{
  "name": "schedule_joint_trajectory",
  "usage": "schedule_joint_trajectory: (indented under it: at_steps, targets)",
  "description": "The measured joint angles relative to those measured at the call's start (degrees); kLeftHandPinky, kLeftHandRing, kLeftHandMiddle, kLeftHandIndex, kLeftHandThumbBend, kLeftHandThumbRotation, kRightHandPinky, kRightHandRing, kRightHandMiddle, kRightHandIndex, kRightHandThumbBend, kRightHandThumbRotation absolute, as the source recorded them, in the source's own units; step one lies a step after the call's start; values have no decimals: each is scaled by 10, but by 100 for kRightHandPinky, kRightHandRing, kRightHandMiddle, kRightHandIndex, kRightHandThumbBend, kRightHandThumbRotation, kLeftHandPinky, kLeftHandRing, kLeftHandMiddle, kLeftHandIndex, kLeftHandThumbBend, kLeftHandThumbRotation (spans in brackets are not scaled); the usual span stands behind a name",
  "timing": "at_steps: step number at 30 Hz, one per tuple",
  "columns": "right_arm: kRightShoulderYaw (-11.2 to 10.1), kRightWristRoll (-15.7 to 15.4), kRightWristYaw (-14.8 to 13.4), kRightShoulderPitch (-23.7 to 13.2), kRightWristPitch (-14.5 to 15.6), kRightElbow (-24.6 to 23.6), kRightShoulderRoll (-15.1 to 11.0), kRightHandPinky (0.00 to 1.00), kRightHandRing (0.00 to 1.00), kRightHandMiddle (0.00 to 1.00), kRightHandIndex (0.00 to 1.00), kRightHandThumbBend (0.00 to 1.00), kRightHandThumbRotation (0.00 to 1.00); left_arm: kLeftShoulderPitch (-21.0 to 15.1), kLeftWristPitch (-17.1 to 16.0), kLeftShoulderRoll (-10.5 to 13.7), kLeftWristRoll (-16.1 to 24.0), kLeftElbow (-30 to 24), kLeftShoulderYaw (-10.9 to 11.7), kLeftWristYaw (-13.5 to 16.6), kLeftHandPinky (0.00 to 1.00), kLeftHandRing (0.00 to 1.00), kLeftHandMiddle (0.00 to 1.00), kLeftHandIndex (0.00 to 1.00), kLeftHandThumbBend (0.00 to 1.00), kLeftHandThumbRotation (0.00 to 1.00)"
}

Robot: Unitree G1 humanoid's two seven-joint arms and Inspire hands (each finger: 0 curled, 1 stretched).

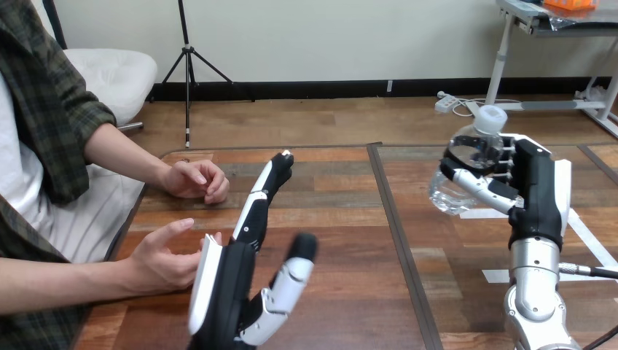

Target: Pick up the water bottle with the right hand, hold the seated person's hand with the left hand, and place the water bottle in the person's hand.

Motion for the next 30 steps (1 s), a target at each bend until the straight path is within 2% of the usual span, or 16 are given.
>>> schedule_joint_trajectory:
  at_steps: [2,7,10,16,23,30]
  targets:
    - [1,0,5,3,-5,-4,1,38,42,48,51,79,0,4,4,7,1,-9,4,-6,94,93,93,91,60,4]
    - [3,1,17,12,-15,-16,3,38,42,47,51,79,0,16,17,29,20,-32,24,-12,90,91,92,90,64,1]
    - [4,1,25,17,-23,-22,5,38,42,47,51,80,0,23,31,40,44,-48,43,-11,83,88,91,88,68,1]
    - [9,-2,29,30,-31,-38,10,38,42,47,50,80,0,36,63,64,93,-85,84,-5,77,87,90,86,73,0]
    - [12,-4,34,48,-39,-59,12,39,43,47,51,79,0,50,121,79,171,-139,131,20,75,86,90,85,79,2]
    - [18,-10,35,68,-41,-89,15,40,43,48,51,79,0,57,182,92,248,-178,166,51,77,86,88,83,84,4]
